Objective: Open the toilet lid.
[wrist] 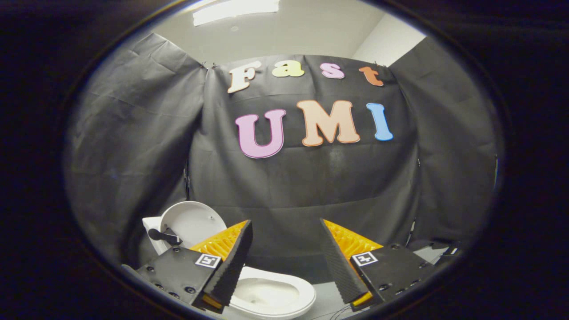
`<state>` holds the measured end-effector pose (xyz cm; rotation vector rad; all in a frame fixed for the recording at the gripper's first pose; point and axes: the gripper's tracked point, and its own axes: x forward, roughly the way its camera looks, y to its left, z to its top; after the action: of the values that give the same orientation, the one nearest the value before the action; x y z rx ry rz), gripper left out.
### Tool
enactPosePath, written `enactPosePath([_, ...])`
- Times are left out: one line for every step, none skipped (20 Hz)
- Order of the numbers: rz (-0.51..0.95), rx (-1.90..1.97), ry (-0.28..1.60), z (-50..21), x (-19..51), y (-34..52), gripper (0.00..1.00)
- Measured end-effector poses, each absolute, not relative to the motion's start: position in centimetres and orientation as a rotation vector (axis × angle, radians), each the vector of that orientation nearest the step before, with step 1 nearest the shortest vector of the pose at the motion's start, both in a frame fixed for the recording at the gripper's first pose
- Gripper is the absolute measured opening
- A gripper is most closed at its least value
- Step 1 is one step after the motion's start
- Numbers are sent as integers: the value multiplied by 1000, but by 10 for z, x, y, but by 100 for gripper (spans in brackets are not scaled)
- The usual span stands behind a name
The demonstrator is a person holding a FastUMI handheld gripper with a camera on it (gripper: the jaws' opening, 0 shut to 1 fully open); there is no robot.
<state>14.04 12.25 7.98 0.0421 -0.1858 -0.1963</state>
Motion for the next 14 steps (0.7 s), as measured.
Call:
enactPosePath([-198,56,-187,79,134,114,91])
enactPosePath([-196,70,-186,77,131,106,91])
enactPosePath([-190,82,-183,75,129,99,91])
enactPosePath([-184,90,-178,72,127,93,90])
enactPosePath([-186,94,-171,69,127,85,90])
enactPosePath([-191,94,-160,64,125,77,90])
enactPosePath([-193,94,-150,60,123,71,90])
enactPosePath([-194,99,-141,56,122,65,90])
enactPosePath([-191,107,-135,54,121,60,90])
enactPosePath([-186,114,-128,50,121,56,90])
enactPosePath([-182,118,-119,46,120,52,90])
enactPosePath([-178,121,-107,42,120,48,90])
enactPosePath([-172,126,-95,39,120,45,90])
enactPosePath([-164,130,-82,35,123,42,90])
